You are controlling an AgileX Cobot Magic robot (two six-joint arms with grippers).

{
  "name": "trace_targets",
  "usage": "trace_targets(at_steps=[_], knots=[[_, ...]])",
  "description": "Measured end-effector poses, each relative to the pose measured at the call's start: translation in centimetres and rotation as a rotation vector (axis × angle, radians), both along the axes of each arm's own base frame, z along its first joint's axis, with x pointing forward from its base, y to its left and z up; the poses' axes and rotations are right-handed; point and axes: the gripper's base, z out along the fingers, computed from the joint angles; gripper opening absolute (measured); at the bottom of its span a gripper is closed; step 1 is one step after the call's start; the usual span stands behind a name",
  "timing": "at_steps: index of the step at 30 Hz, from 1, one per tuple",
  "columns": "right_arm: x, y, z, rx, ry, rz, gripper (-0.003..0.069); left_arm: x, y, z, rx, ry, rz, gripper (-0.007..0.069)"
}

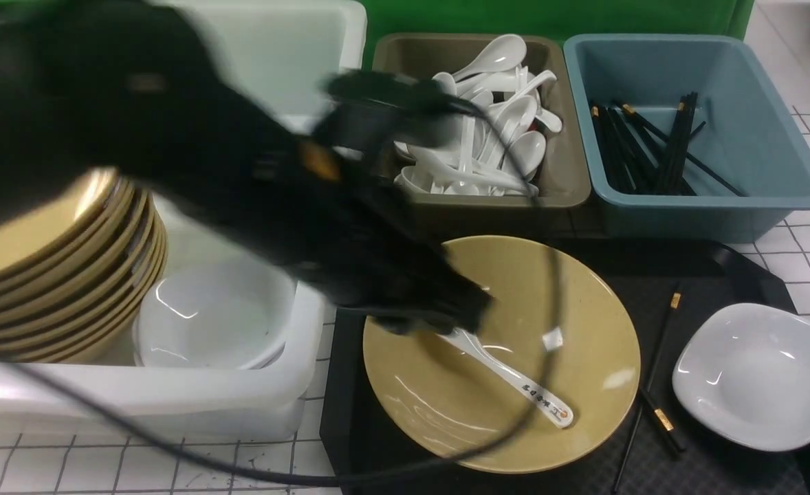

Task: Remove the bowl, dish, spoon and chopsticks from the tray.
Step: Use the left arm to grab the soup spoon in the middle, then use the left arm to put the soup spoon into the small storage box in the middle

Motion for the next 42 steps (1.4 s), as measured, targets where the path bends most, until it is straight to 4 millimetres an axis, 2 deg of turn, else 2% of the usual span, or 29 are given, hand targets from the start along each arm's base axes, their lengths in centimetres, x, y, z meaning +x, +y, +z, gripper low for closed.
trace_targets(at_steps=[2,4,8,9,12,14,18,19,20,22,25,26,30,31,32,34,37,39,42], knots=[[0.0,0.1,0.0,0.008,0.000,0.002,0.0035,0.5,-2.8,-1.4,0.110,-0.035,-0.108,0.0172],[0.0,0.2,0.0,0.009,-0.002,0.015,0.0035,1.0,-4.6,-3.0,0.227,-0.095,-0.210,0.0258],[-0.1,0.7,-0.5,0.007,-0.007,0.073,0.0035,1.7,-6.7,-5.6,0.442,-0.264,-0.420,0.0412],[-0.1,0.9,-0.8,0.010,-0.009,0.089,0.0036,2.0,-7.4,-6.9,0.519,-0.320,-0.520,0.0464],[-0.2,1.3,-1.5,0.012,-0.010,0.132,0.0036,2.5,-8.4,-9.3,0.626,-0.380,-0.692,0.0518],[-0.2,1.5,-1.8,0.013,-0.016,0.150,0.0036,2.7,-8.8,-11.1,0.668,-0.375,-0.802,0.0524],[0.0,1.6,-2.0,0.017,-0.038,0.151,0.0036,3.1,-9.5,-13.0,0.680,-0.401,-0.912,0.0493],[0.1,1.6,-1.9,0.018,-0.051,0.147,0.0036,3.3,-9.9,-13.8,0.678,-0.424,-0.940,0.0441],[0.1,1.6,-1.9,0.018,-0.052,0.146,0.0036,3.3,-9.9,-13.9,0.680,-0.425,-0.944,0.0424],[0.1,1.6,-1.8,0.019,-0.058,0.144,0.0036,3.5,-10.0,-14.1,0.681,-0.439,-0.948,0.0316],[0.2,1.6,-1.9,0.021,-0.063,0.142,0.0036,3.4,-10.2,-13.4,0.657,-0.426,-0.902,0.0082],[0.2,1.6,-1.9,0.021,-0.063,0.142,0.0036,3.4,-10.3,-13.0,0.642,-0.419,-0.886,0.0050],[0.2,1.6,-1.8,0.022,-0.070,0.140,0.0036,3.4,-10.7,-9.7,0.549,-0.455,-0.821,0.0006],[0.3,1.6,-1.8,0.023,-0.079,0.137,0.0036,4.0,-10.8,-6.9,0.481,-0.525,-0.769,0.0005],[0.3,1.6,-1.7,0.023,-0.081,0.137,0.0036,4.2,-10.8,-6.5,0.473,-0.534,-0.761,0.0005],[0.3,1.5,-1.7,0.024,-0.089,0.134,0.0036,6.1,-10.4,-3.1,0.381,-0.650,-0.661,0.0005],[0.4,1.5,-1.7,0.024,-0.092,0.133,0.0036,10.2,-9.2,0.0,0.238,-0.809,-0.474,0.0005],[0.4,1.5,-1.7,0.024,-0.092,0.133,0.0036,13.5,-8.2,0.8,0.097,-0.890,-0.289,0.0005],[0.4,1.5,-1.7,0.025,-0.094,0.133,0.0038,17.2,-7.0,-0.2,-0.047,-0.925,-0.080,0.0011]])
